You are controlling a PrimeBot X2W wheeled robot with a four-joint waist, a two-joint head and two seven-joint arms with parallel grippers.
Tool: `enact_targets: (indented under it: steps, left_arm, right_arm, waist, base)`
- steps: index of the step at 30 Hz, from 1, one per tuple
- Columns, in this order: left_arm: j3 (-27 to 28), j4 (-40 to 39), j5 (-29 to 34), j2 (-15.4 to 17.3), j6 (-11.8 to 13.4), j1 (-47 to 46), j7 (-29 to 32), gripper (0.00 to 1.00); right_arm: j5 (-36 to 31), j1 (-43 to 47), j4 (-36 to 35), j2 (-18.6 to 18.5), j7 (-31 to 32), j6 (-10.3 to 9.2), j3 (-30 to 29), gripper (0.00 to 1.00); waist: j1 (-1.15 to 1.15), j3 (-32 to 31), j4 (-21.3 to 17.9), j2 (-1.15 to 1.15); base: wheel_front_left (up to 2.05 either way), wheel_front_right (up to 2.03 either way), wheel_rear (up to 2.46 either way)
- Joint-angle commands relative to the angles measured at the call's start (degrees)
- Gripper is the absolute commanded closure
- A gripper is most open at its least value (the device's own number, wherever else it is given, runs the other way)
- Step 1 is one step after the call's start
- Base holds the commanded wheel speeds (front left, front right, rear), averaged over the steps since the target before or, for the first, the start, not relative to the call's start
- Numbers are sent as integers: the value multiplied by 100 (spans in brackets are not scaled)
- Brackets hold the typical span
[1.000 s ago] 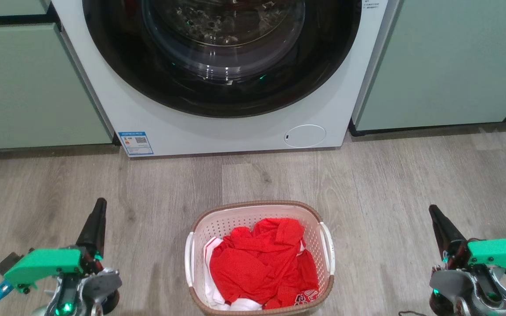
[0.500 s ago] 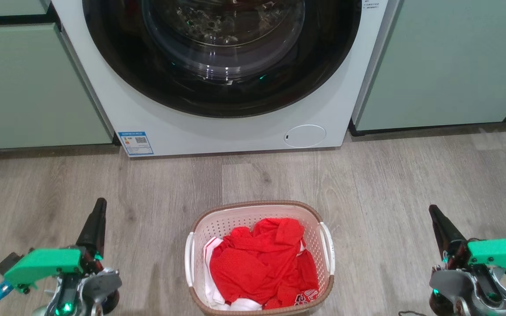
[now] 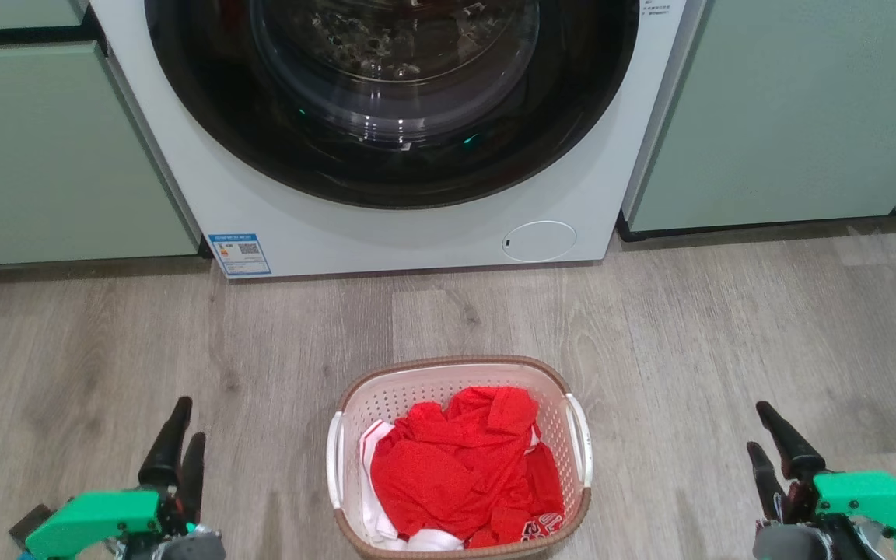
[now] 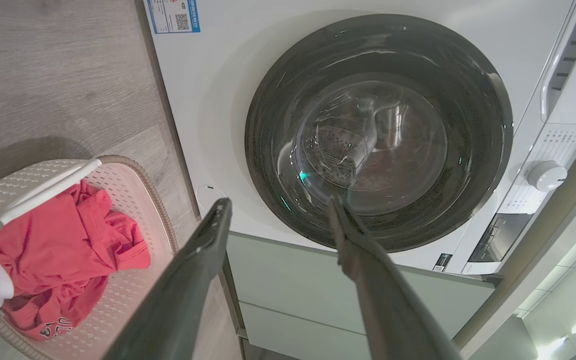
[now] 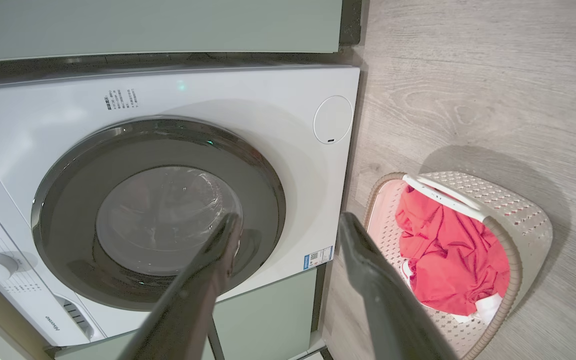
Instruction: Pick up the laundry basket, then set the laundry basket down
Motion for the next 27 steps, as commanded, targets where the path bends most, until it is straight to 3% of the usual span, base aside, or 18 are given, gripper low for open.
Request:
enact_targets:
  steps: [1, 11, 27]
  left_arm:
    - [43, -216, 106, 41, -4, -279, -71, 0]
    - [105, -375, 548, 46, 19, -365, -238, 0]
    - [-103, -1000, 2034, 55, 347, -507, -507, 0]
  right_arm:
    - [-86, -223, -222, -35, -73, 3, -8, 0]
    - [-569, -287, -370, -41, -240, 6, -91, 0]
    - [-2036, -451, -909, -51, -508, 11, -95, 0]
  waist:
    - [0, 0, -2, 0]
    - [0, 5, -2, 0]
    - [0, 33, 21, 0]
  base:
    - [0, 0, 0]
    - [0, 0, 0]
    - [0, 0, 0]
